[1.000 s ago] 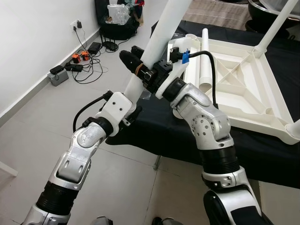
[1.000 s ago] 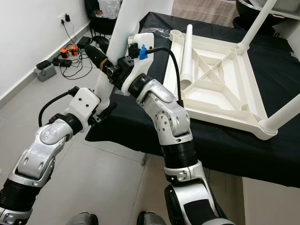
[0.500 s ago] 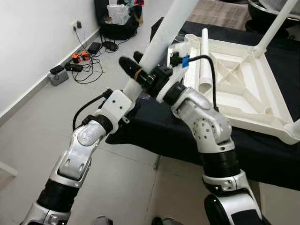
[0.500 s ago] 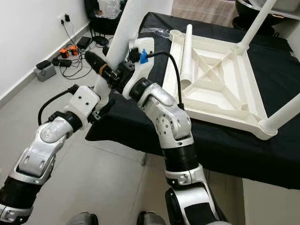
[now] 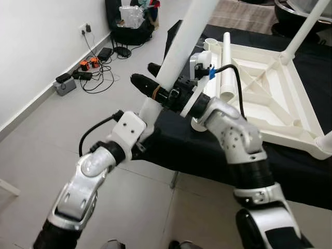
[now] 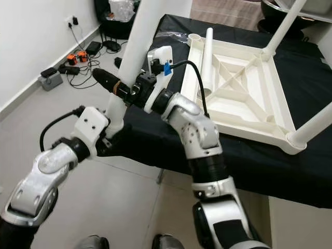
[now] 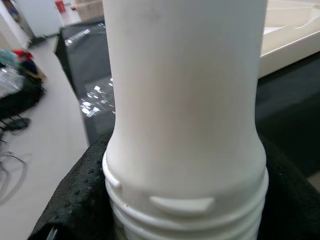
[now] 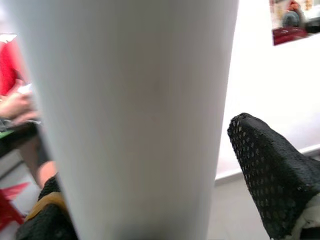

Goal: Building children table

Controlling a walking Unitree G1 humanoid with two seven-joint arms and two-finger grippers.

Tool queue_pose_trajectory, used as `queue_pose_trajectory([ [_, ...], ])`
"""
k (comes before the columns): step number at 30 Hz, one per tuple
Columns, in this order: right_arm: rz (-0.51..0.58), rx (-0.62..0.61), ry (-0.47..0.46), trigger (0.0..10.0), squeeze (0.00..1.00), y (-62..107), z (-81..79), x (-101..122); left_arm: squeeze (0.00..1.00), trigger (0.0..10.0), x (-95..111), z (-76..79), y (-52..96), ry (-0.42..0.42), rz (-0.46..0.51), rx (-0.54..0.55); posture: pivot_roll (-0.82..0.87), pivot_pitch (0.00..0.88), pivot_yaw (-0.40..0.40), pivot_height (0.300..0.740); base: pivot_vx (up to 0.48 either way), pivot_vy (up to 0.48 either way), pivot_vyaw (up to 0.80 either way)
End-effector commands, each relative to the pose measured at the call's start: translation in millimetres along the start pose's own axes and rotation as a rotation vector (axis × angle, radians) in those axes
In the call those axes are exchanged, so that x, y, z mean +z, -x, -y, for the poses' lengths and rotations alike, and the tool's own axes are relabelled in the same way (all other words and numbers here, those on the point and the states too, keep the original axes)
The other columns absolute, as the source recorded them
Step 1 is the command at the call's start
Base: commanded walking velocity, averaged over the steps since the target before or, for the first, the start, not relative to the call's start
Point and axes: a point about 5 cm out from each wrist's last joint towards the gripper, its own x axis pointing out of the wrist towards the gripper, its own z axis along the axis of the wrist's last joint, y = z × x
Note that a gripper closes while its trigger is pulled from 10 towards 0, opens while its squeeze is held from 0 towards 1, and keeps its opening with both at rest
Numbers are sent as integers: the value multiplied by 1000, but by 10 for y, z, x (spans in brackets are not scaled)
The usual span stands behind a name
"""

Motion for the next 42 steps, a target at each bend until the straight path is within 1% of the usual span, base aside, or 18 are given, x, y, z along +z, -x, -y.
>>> queue_pose_trajectory([
  [1,16,34,-24,10000,0,1,5,51,0,10000,31,110,6,32,11,-59,66,80,-67,740,0,0,0],
  [2,16,34,-24,10000,0,1,5,51,0,10000,31,110,6,32,11,-59,66,80,-67,740,0,0,0],
  [3,17,83,-62,10000,0,32,2,59,0,10000,14,144,38,51,3,-69,72,78,-70,740,0,0,0],
  [4,17,83,-62,10000,0,32,2,59,0,10000,14,144,38,51,3,-69,72,78,-70,740,0,0,0],
  [6,16,189,-148,10000,0,101,-30,53,0,10000,-24,203,113,78,-18,-88,69,79,-67,740,0,0,0],
  [7,16,189,-148,10000,0,101,-30,53,0,10000,-24,203,113,78,-18,-88,69,79,-67,740,0,0,0],
  [9,2,255,-193,10000,0,151,-65,20,0,10000,-38,251,161,93,-30,-105,73,84,-70,740,0,0,0],
  [12,-11,272,-202,10000,0,168,-77,-8,0,10000,-43,269,175,93,-35,-110,73,84,-70,740,0,0,0],
  [13,-40,284,-209,10000,0,186,-79,-82,0,10000,-50,305,196,129,-45,-111,74,88,-69,740,0,0,0],
  [15,-48,289,-212,10000,0,189,-78,-100,0,10000,-56,316,206,122,-50,-112,73,91,-69,740,0,0,0],
  [16,-54,301,-219,10000,0,193,-76,-110,0,10000,-59,326,219,132,-59,-114,73,92,-68,740,0,0,0],
  [18,-72,327,-221,10000,0,204,-86,-135,0,10000,-66,340,237,145,-71,-121,73,93,-67,740,0,0,0],
  [20,-72,327,-221,10000,0,204,-86,-135,0,10000,-66,340,237,145,-71,-121,73,93,-67,740,0,0,0],
  [23,-85,358,-231,10000,0,218,-98,-142,0,10000,-71,371,260,186,-87,-132,74,97,-66,740,0,0,0],
  [26,-89,378,-228,10000,0,225,-113,-140,0,10000,-69,390,271,206,-91,-137,73,99,-66,740,0,0,0],
  [31,-109,400,-208,10000,0,235,-131,-160,0,10000,-58,425,278,217,-95,-152,74,102,-67,740,0,0,0],
  [39,-171,382,-156,10000,0,216,-130,-255,0,10000,-54,458,290,230,-105,-173,74,102,-67,740,0,0,0],
  [42,-182,375,-150,10000,0,207,-127,-270,0,10000,-46,470,294,240,-107,-180,72,105,-65,740,0,0,0],
])
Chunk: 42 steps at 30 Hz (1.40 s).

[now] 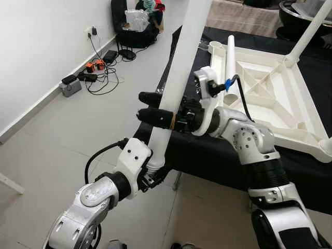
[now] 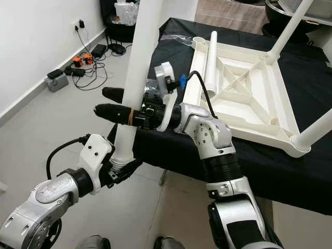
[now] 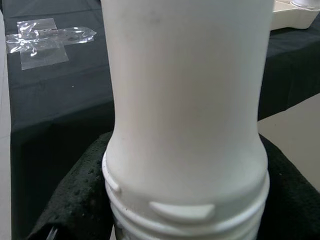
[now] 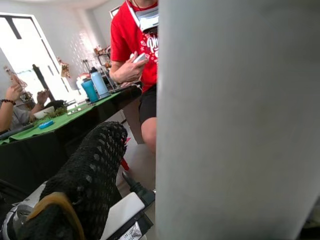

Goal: Building children table

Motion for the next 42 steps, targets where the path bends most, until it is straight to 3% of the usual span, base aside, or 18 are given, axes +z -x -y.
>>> queue_pose_trajectory([
  [1,-18,0,2,10000,0,-12,1,-45,0,10000,30,99,-1,20,12,-48,72,105,-65,740,0,0,0],
  [12,-36,12,14,10000,0,-38,-16,-53,0,10000,5,152,31,46,-6,-69,72,97,-63,740,0,0,0],
  [13,-37,13,12,7804,0,-39,-17,-52,0,10000,4,152,34,43,-7,-70,69,94,-63,740,0,0,0],
  [14,-37,13,12,7804,0,-39,-17,-52,0,10000,4,152,34,43,-7,-70,69,94,-63,740,0,0,0],
  [15,-33,11,7,0,0,-35,-13,-41,0,10000,1,147,34,42,-10,-71,70,92,-63,740,0,0,0],
  [35,-31,18,-6,0,0,-13,-30,-53,0,10000,-68,128,83,38,-47,-68,66,80,-66,740,0,0,0],
  [36,-29,17,-7,0,0,-13,-27,-51,1000,10000,-70,132,79,47,-48,-68,64,84,-64,740,0,0,0],
  [42,-22,13,-11,0,0,-10,-12,-36,1000,10000,-22,98,60,43,-11,-31,68,95,-64,740,0,0,0],
])
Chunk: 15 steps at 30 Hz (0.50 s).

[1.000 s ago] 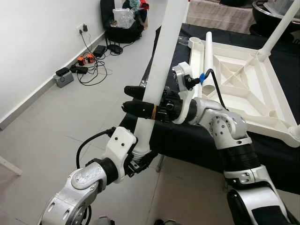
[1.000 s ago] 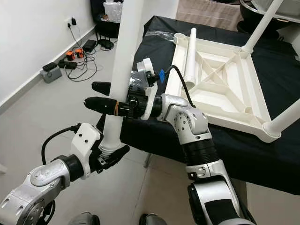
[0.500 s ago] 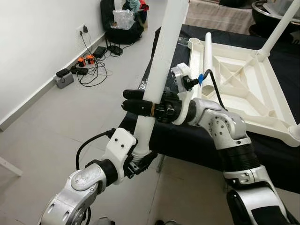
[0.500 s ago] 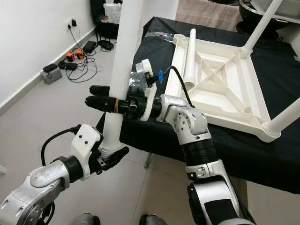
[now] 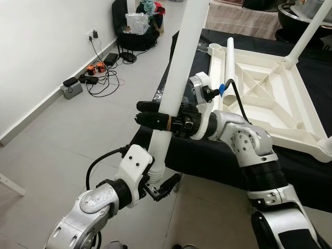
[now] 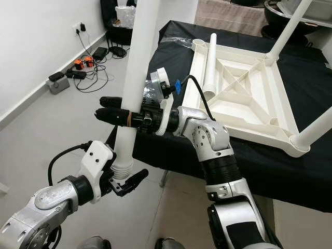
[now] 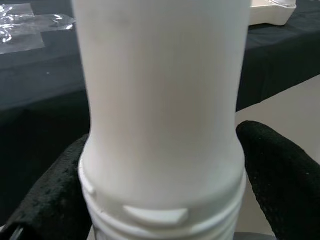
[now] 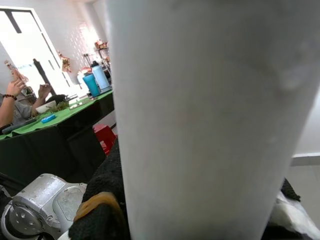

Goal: Building children table

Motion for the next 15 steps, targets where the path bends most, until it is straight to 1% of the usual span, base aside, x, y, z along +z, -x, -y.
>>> queue_pose_trajectory([
  [1,2,10,12,0,0,-13,-10,31,1000,10000,24,16,1,-8,16,7,68,95,-64,740,0,0,0],
  [2,3,5,12,0,0,-9,-2,34,0,10000,28,12,-1,-33,15,8,65,98,-65,740,0,0,0],
  [7,21,-35,24,0,0,9,55,76,0,10000,41,-2,-3,-58,19,29,68,102,-65,740,0,0,0],
  [10,-8,-48,43,0,0,40,83,72,0,10000,102,-21,-1,-157,45,45,68,102,-65,740,0,0,0],
  [12,-39,-83,71,0,0,89,124,63,0,10000,123,-33,4,-162,53,58,69,107,-63,740,0,0,0],
  [15,-43,-112,88,0,0,113,158,74,0,10000,121,-34,5,-164,51,60,69,122,-65,740,0,0,0],
])
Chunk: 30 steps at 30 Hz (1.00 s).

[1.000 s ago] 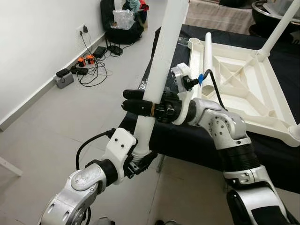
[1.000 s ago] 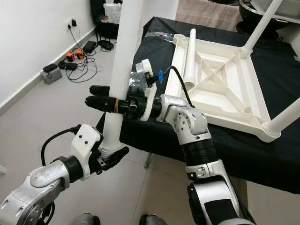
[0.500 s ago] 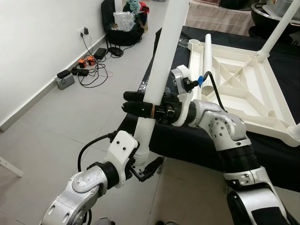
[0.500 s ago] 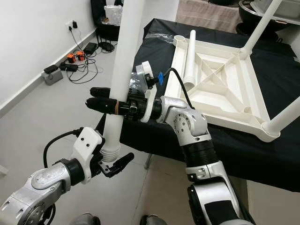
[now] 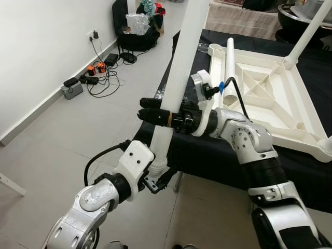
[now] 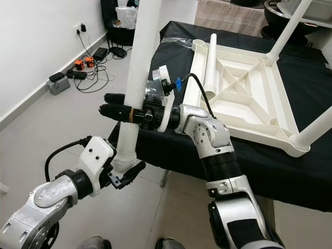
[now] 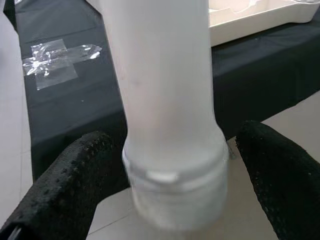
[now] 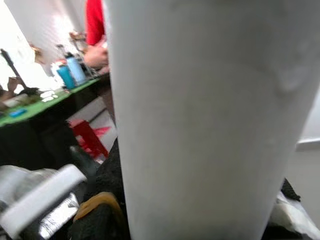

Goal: Building children table

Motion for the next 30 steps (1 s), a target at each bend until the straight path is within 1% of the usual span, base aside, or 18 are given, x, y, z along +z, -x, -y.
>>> queue_pose_trajectory([
  [1,4,-53,43,0,0,6,67,88,0,10000,12,27,14,-8,2,-6,69,119,-64,740,0,0,0],
  [3,15,-123,67,0,0,39,150,139,0,10000,-7,39,13,-8,-8,-8,65,116,-61,740,0,0,0],
  [7,26,-162,94,0,0,88,209,203,0,10000,-29,49,11,-4,-16,-3,65,116,-61,740,0,0,0],
  [10,58,-300,144,0,0,165,358,355,0,10000,-30,8,-3,-8,-11,43,65,116,-62,740,0,0,0],
  [12,58,-300,144,0,0,165,358,355,0,10000,-30,8,-3,-8,-11,43,65,116,-62,740,0,0,0],
  [13,84,-385,168,0,0,197,428,428,0,10000,-22,-8,-6,-19,-6,61,67,115,-63,740,0,0,0],
  [14,84,-385,168,0,0,197,428,428,0,10000,-22,-8,-6,-19,-6,61,67,115,-63,740,0,0,0],
  [16,158,-573,205,0,0,261,569,595,0,10000,-1,-37,-12,-21,14,105,68,114,-65,740,0,0,0],
  [17,158,-573,205,0,0,261,569,595,0,10000,-1,-37,-12,-21,14,105,68,114,-65,740,0,0,0],
  [18,204,-695,241,0,0,271,644,695,0,10000,15,-30,-21,-14,26,126,69,118,-66,740,0,0,0],
  [20,211,-712,253,0,0,266,653,709,0,10000,23,-19,-22,-13,30,129,70,117,-68,740,0,0,0],
  [21,206,-737,274,0,0,263,666,714,0,10000,27,-11,-21,-13,32,129,70,117,-68,740,0,0,0],
  [22,183,-780,316,0,0,270,686,711,0,10000,47,7,-23,-10,39,133,79,119,-68,740,0,0,0],
  [23,183,-780,316,0,0,270,686,711,0,10000,47,7,-23,-10,39,133,79,119,-68,740,0,0,0],
  [25,196,-768,321,0,0,270,692,725,0,10000,77,20,-25,7,52,143,86,131,-71,740,0,0,0],
  [26,200,-730,320,0,0,272,684,734,0,10000,88,27,-17,10,53,151,93,146,-69,740,0,0,0],
  [29,201,-704,320,0,0,275,679,739,0,10000,95,31,-10,11,54,156,93,146,-69,740,0,0,0],
  [30,199,-687,330,0,0,320,677,763,0,10000,102,46,9,15,52,157,102,166,-68,740,0,0,0],
])
